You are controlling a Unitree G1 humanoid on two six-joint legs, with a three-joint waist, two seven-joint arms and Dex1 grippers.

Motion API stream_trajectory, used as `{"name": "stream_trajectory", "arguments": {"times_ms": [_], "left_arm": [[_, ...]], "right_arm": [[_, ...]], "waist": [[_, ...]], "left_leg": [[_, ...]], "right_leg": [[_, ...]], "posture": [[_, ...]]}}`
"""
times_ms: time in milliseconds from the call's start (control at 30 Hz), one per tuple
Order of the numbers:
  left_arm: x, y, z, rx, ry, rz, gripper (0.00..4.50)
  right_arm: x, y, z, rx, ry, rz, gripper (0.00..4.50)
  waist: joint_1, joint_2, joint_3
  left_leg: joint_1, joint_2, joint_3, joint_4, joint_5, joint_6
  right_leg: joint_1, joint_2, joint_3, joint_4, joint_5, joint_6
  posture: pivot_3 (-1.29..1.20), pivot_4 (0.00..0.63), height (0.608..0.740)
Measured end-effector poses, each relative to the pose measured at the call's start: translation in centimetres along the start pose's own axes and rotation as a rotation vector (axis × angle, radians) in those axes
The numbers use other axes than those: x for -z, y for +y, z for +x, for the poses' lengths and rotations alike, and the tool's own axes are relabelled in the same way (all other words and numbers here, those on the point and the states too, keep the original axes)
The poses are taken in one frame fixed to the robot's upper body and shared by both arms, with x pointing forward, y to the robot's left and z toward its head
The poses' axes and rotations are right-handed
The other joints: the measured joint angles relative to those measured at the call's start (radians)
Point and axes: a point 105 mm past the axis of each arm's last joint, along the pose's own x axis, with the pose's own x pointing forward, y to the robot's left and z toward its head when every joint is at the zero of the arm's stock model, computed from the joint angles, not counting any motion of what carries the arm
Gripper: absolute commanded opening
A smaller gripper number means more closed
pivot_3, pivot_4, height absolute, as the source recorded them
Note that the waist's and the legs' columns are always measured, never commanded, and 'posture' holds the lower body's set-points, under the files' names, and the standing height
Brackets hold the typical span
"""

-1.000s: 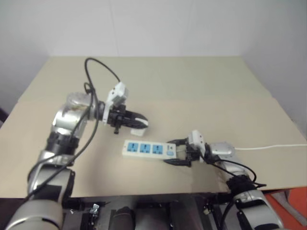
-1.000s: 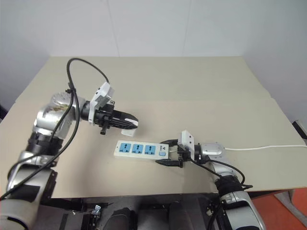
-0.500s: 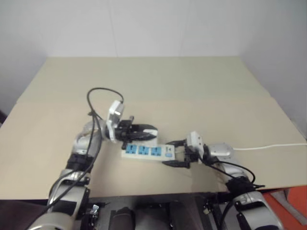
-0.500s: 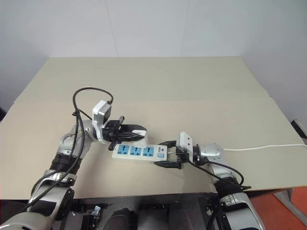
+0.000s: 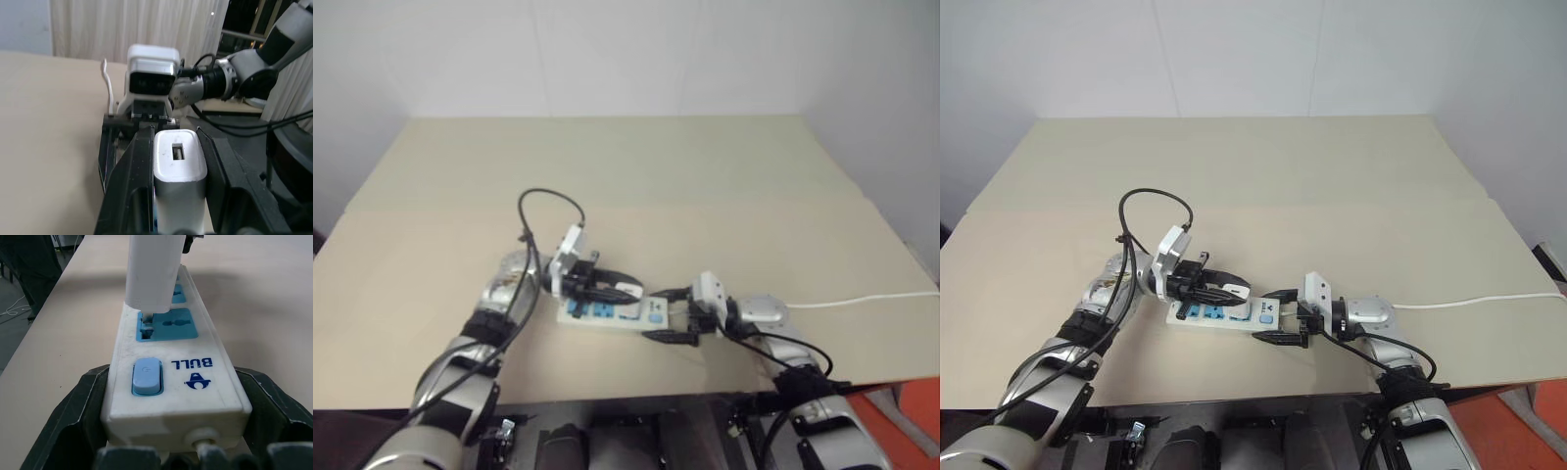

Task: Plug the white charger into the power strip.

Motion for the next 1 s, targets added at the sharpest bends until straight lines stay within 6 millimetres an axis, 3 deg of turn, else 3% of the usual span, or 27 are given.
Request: {"name": "stream_trajectory", "arguments": {"times_ms": [433, 1000], "left_arm": [[0.8, 0.2, 0.7, 0.010, -0.003, -0.018, 1.02], [2.0, -0.7, 0.1, -0.049, -0.033, 0.058, 1.02]], "right_arm": [[0.0, 0.1, 0.0, 0.004, -0.001, -0.001, 3.44], [0.1, 0.1, 0.3, 0.001, -0.001, 0.002, 3.44]], "waist": [[0.000, 0.000, 0.000], [-0.003, 0.000, -0.003]], "left_leg": [[0.000, 0.000, 0.000, 0.000, 0.000, 0.000], [0.002, 0.000, 0.000, -0.001, 0.000, 0.000]], "right_leg": [[0.000, 0.000, 0.000, 0.000, 0.000, 0.000], [0.001, 0.000, 0.001, 0.000, 0.000, 0.000]], "posture": [[0.00, 0.150, 0.740], [0.00, 0.150, 0.740]]}}
